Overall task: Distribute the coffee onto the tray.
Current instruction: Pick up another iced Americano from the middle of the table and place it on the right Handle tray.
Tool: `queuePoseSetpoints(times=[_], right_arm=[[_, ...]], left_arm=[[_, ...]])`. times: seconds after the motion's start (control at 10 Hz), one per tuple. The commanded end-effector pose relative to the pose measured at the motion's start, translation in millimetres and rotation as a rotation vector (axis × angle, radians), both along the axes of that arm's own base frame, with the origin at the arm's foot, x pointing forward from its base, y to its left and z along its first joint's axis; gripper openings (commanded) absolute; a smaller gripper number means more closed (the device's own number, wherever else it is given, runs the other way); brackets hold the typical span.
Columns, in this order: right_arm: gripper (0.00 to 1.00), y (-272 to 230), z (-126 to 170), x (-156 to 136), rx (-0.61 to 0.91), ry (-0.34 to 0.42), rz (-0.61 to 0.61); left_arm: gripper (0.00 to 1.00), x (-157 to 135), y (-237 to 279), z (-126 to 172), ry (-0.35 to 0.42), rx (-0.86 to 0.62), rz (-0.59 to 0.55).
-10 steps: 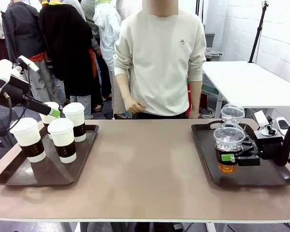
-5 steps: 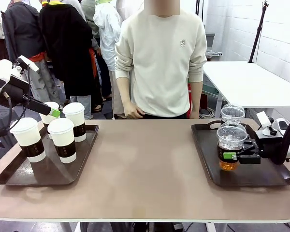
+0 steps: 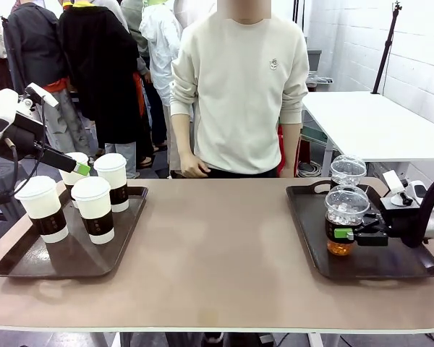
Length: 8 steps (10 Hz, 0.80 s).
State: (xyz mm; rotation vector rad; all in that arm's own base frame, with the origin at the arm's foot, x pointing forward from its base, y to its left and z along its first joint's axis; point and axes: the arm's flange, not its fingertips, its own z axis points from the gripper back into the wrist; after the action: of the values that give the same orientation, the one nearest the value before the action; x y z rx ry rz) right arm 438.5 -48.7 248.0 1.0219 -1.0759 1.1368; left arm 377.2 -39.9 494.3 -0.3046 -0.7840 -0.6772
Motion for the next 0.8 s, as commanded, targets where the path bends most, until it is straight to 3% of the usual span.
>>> queuePoseSetpoints(times=[0.0,0.3,0.4,0.5,0.7], right_arm=[[0.72,-2.6,-0.3,7.5,0.048,-0.029,-0.012],[0.72,-1.6,-1.7,8.7,0.048,-0.019,-0.006],[0.79,-1.2,-0.7,8.8,0.045,-0.012,-0.005],[0.99,-1.4,-0.3,8.7,0.042,-0.005,-0.005],[1.00,-3.4,1.7,6.3,0.024,0.022,-0.007]], left_arm=[[1.00,0.5,1.4,-0.8,0.005,-0.006,-0.003],[1.00,0.5,1.4,-0.8,0.005,-0.006,-0.003],[1.00,0.5,1.4,-0.8,0.005,-0.006,-0.003],[1.00,0.5,1.4,-0.8,0.005,-0.006,-0.003],[1.00,0.5,1.4,-0.8,0.005,-0.006,-0.003]])
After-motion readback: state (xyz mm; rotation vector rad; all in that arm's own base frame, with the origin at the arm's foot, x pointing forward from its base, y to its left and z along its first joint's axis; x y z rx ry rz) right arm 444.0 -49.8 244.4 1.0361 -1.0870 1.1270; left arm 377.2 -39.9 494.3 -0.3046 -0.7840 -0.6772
